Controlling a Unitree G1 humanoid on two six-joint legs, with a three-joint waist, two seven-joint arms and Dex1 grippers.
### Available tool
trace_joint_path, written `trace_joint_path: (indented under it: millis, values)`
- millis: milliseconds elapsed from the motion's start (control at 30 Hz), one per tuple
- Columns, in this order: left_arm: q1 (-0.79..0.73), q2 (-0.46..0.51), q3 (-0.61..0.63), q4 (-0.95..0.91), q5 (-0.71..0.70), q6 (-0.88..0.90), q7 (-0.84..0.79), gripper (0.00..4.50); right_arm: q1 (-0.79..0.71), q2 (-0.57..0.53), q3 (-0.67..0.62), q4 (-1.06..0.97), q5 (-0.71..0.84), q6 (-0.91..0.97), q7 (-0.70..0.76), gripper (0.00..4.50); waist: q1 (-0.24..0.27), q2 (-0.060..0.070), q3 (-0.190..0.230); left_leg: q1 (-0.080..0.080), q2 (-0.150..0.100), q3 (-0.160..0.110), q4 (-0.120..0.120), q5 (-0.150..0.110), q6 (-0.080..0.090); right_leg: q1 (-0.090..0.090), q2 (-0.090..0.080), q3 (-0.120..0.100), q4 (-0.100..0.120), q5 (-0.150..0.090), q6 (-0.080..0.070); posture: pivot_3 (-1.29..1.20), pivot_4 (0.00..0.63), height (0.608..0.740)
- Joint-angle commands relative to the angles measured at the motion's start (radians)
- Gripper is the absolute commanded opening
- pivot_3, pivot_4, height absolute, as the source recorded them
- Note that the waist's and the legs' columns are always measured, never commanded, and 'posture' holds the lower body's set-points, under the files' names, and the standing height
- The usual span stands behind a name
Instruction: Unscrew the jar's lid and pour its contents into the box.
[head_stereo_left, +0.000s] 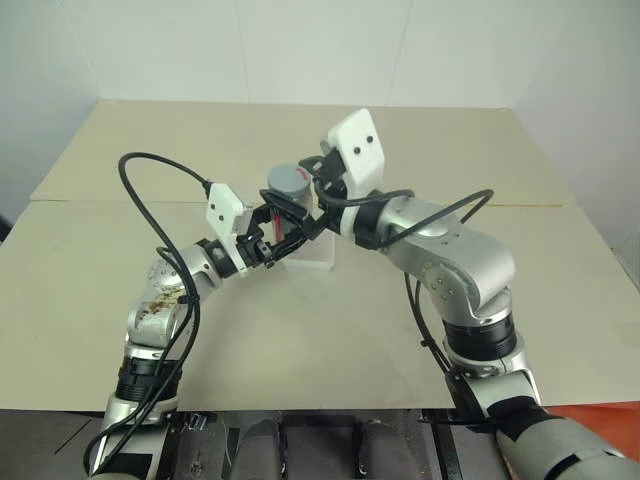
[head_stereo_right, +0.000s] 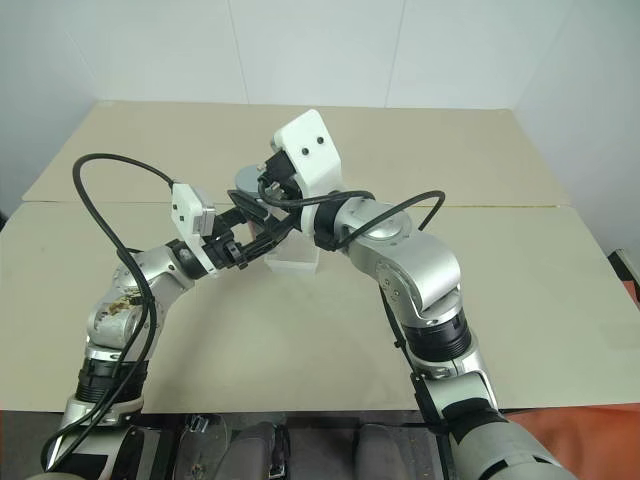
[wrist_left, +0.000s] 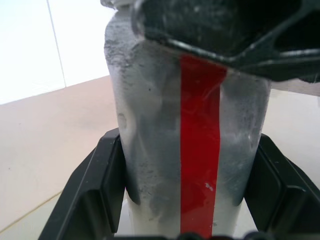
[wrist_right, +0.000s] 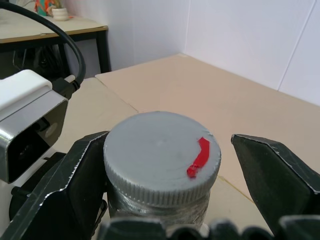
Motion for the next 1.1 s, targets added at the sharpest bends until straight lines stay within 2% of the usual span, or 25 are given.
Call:
trace_joint_path:
  millis: [33,267,367,467,667,800,933,1100]
  values:
    - [-0.002,0.012,0.0,-0.044,-0.003,-0.01,0.0,2.84,-0.035,0.006,-0.016,-0.027,-0.012,-0.015,0.003,4.47,0.0,0.0,0.0,0.0,0.0,0.0,0.0,0.0,0.0,0.0,0.0,0.0,0.0,0.0,0.0,0.0,0.15,0.74]
    - [-0.002,0.016,-0.002,-0.042,-0.004,-0.007,0.0,2.84,-0.038,0.004,-0.021,-0.043,-0.017,-0.007,0.013,4.47,0.0,0.0,0.0,0.0,0.0,0.0,0.0,0.0,0.0,0.0,0.0,0.0,0.0,0.0,0.0,0.0,0.15,0.74]
    - [-0.001,0.018,-0.002,-0.043,-0.007,-0.004,-0.002,2.84,-0.036,0.006,-0.02,-0.044,-0.024,-0.01,0.011,3.9,0.0,0.0,0.0,0.0,0.0,0.0,0.0,0.0,0.0,0.0,0.0,0.0,0.0,0.0,0.0,0.0,0.15,0.74]
    - [0.003,0.023,-0.001,-0.046,-0.009,-0.002,-0.006,2.84,-0.035,0.009,-0.021,-0.046,-0.028,-0.017,0.013,2.88,0.0,0.0,0.0,0.0,0.0,0.0,0.0,0.0,0.0,0.0,0.0,0.0,0.0,0.0,0.0,0.0,0.15,0.74]
    - [0.018,0.042,0.005,-0.05,-0.034,-0.015,-0.052,2.84,-0.03,-0.001,-0.034,-0.044,-0.016,-0.037,0.048,2.79,0.0,0.0,0.0,0.0,0.0,0.0,0.0,0.0,0.0,0.0,0.0,0.0,0.0,0.0,0.0,0.0,0.15,0.74]
    - [0.025,0.069,0.021,-0.052,-0.112,-0.049,-0.183,2.84,-0.013,-0.041,-0.072,-0.033,0.073,-0.069,0.2,2.79,0.0,0.0,0.0,0.0,0.0,0.0,0.0,0.0,0.0,0.0,0.0,0.0,0.0,0.0,0.0,0.0,0.15,0.74]
    - [-0.014,0.097,0.038,-0.049,-0.225,-0.01,-0.317,2.84,0.014,-0.121,-0.111,-0.019,0.227,-0.111,0.471,2.79,0.004,0.0,0.0,0.0,0.0,0.0,0.0,-0.001,0.001,0.001,0.0,-0.001,-0.002,0.0,0.0,0.0,0.15,0.74]
    - [-0.055,0.118,0.022,-0.043,-0.266,0.005,-0.42,2.84,0.006,-0.194,-0.084,0.035,0.273,-0.167,0.683,2.79,0.0,0.0,0.0,0.0,0.0,-0.001,0.0,-0.001,0.001,0.001,0.0,0.0,-0.001,0.0,0.0,0.0,0.15,0.74]
